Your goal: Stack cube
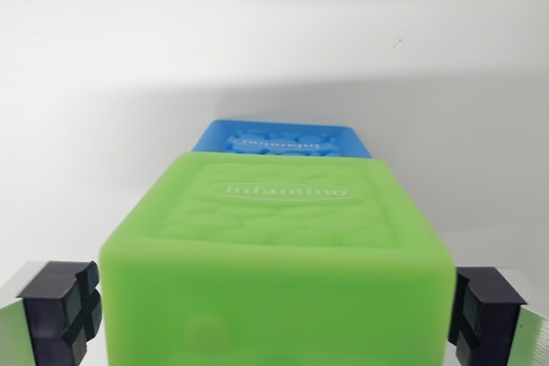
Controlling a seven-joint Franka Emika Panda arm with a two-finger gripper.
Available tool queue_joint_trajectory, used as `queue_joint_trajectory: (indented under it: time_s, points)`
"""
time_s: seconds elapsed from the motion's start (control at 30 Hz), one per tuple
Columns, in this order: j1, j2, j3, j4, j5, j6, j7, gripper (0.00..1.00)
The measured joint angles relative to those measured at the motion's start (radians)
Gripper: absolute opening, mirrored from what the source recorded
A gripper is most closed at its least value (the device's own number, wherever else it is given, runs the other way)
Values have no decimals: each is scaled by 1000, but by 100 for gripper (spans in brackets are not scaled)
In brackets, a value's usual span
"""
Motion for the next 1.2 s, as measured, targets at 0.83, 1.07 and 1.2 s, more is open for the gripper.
queue_joint_trajectory:
  time_s: [0.83, 1.07, 1.2]
  points:
    - [0, -132, 0, -10, 0, -117, 0, 100]
    - [0, -191, 0, -10, 0, -175, 0, 100]
    - [0, -222, 0, -6, 0, -211, 0, 100]
